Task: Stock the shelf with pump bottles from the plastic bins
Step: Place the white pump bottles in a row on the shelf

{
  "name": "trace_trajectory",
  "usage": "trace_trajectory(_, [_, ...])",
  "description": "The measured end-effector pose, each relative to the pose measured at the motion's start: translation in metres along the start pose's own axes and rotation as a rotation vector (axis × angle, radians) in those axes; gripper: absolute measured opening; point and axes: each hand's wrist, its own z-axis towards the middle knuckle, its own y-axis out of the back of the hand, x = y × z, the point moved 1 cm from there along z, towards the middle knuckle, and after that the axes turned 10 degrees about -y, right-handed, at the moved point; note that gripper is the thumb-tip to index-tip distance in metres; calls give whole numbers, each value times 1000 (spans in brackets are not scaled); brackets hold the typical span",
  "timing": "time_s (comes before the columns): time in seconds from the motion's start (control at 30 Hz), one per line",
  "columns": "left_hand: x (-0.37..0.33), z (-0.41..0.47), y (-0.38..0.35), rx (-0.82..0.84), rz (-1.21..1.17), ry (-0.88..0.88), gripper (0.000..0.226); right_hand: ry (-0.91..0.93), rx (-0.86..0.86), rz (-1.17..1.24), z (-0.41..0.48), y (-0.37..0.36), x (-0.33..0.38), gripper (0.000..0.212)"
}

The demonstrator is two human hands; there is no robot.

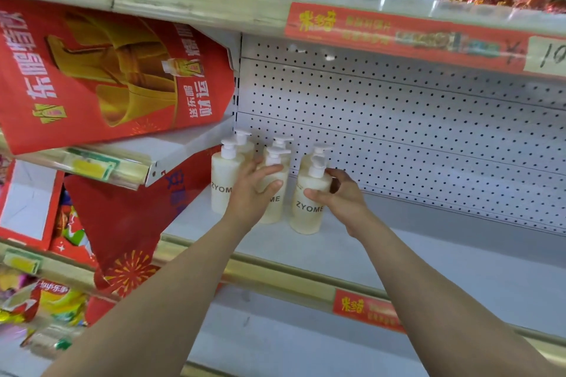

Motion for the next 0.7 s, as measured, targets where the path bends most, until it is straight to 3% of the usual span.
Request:
trace_trajectory(0.33, [2, -2, -2, 8, 18, -7, 35, 32, 9, -125, -10, 1, 4, 61])
trace_trajectory(0.57, [-13, 0, 11, 166, 89, 25, 45, -26, -73, -252, -34, -11, 18, 52])
trace_trajectory(0.7, [-31, 1, 36, 175, 126, -49, 55, -51, -295, -442, -56, -15, 44, 88])
